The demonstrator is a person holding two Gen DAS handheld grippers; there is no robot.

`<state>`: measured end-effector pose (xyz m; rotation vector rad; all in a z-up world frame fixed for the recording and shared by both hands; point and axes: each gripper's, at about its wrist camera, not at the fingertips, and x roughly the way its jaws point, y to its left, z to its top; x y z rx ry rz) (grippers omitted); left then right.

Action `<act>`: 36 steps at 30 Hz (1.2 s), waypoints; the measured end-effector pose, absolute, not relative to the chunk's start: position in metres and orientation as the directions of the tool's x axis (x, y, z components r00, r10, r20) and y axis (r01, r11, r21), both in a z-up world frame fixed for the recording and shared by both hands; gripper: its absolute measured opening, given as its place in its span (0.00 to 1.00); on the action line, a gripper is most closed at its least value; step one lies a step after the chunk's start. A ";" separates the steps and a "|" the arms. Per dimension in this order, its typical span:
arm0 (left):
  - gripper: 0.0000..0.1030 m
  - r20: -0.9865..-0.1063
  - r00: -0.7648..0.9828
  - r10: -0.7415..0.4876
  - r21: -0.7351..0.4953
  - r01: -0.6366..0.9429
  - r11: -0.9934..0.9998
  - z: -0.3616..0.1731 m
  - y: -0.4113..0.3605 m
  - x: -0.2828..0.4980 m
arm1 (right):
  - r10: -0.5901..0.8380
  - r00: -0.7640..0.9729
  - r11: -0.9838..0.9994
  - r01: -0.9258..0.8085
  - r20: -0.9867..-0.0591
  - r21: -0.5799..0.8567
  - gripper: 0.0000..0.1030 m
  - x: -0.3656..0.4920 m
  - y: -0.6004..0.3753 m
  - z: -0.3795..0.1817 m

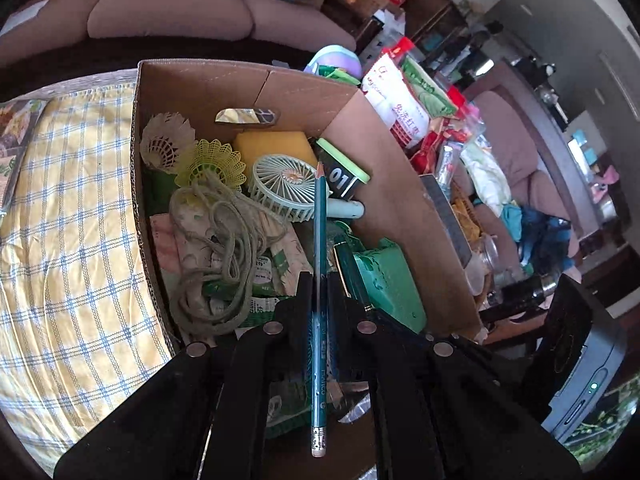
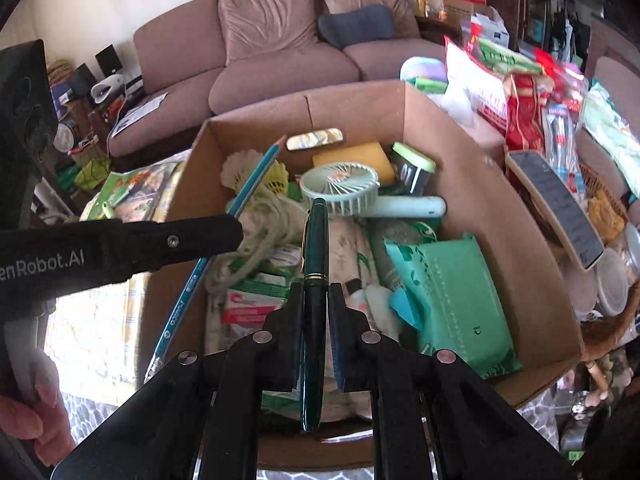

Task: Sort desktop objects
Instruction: 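Carry the pen and pencil to the box and release them inside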

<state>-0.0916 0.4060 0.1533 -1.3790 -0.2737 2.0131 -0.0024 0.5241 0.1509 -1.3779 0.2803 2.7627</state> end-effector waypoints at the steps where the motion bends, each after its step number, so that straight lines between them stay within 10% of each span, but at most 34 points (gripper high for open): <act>1: 0.06 -0.749 -0.222 0.624 -0.513 -0.403 -0.758 0.149 0.407 -0.093 | -0.048 -0.599 -0.983 -0.115 -0.800 0.146 0.11 -0.005 0.526 0.147; 21: 0.07 -0.768 -0.351 0.536 -0.451 -0.297 -0.841 0.141 0.394 -0.160 | -0.204 -0.530 -0.952 -0.089 -0.823 0.294 0.11 -0.101 0.529 0.145; 36: 0.61 -0.767 -0.409 0.495 -0.382 -0.328 -0.864 0.168 0.356 -0.152 | -0.191 -0.525 -0.939 -0.150 -0.829 0.311 0.24 -0.099 0.534 0.157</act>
